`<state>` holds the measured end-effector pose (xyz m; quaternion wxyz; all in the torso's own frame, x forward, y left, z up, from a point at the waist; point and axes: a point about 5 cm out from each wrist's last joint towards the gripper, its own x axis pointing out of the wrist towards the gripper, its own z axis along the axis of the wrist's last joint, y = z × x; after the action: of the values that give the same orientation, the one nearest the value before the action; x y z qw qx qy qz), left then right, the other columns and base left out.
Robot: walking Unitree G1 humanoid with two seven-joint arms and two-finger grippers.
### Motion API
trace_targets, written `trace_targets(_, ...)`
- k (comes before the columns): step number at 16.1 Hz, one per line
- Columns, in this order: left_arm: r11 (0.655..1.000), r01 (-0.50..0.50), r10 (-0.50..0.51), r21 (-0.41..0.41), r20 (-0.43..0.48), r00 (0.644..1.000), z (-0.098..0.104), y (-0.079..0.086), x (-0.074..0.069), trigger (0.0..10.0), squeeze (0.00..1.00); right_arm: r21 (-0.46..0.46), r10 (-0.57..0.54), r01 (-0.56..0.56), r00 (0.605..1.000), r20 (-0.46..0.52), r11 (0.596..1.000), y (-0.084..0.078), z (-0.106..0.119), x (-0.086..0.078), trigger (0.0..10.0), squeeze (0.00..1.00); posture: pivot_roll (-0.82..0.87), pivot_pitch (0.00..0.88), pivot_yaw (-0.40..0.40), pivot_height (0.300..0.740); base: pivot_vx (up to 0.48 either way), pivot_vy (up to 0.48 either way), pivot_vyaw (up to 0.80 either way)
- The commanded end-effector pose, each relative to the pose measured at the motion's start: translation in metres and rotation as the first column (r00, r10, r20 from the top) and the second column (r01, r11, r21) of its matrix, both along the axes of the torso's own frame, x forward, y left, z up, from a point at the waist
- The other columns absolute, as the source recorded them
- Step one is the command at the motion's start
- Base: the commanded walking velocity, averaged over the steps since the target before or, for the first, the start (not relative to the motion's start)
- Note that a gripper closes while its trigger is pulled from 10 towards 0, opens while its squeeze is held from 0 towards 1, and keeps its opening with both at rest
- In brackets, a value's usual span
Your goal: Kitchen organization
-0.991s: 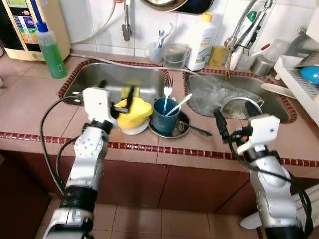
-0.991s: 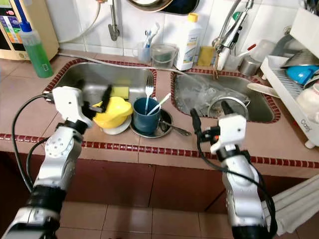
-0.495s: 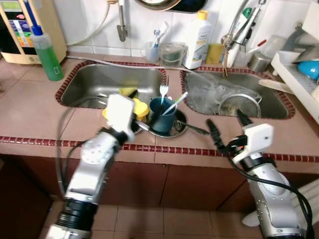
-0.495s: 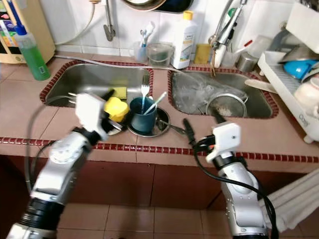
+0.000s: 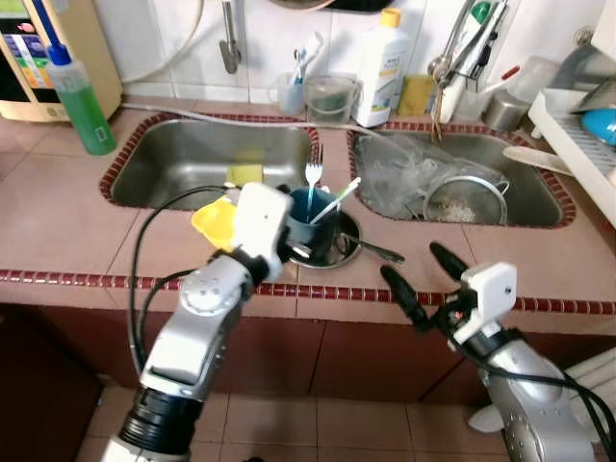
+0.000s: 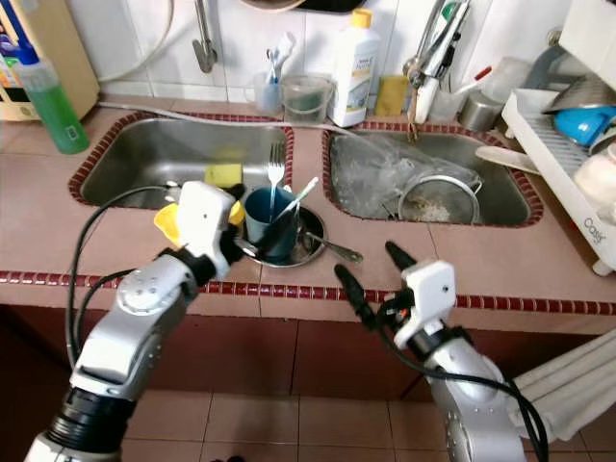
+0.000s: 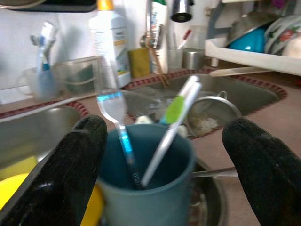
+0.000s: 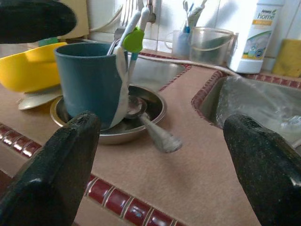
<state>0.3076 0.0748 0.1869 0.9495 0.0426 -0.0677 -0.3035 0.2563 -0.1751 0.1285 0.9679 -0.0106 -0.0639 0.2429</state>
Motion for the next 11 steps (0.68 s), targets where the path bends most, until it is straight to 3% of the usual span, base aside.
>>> trace_targets(1, 1.000, 0.005, -0.005, 0.002, -0.016, 1.000, 0.000, -0.005, -0.003, 10.0, 0.00, 0.000, 0.029, -0.029, 1.000, 0.001, 1.000, 0.001, 0.004, -0.003, 10.0, 0.00, -0.13, 0.095, 0.023, 0.740, 0.000, 0.000, 0.00)
trace_targets(6, 0.999, 0.033, -0.033, -0.007, -0.018, 0.999, 0.010, -0.024, -0.001, 10.0, 0.00, -0.013, 0.044, -0.045, 0.999, -0.009, 0.999, -0.002, 0.008, -0.004, 10.0, 0.00, -0.14, 0.077, 0.021, 0.740, 0.000, 0.000, 0.00)
trace_targets(11, 0.999, -0.021, 0.021, 0.035, -0.002, 1.000, 0.006, 0.006, 0.009, 10.0, 0.00, 0.009, 0.052, -0.053, 0.997, 0.052, 0.999, -0.003, 0.027, 0.011, 10.0, 0.00, -0.14, 0.069, 0.008, 0.740, 0.000, 0.000, 0.00)
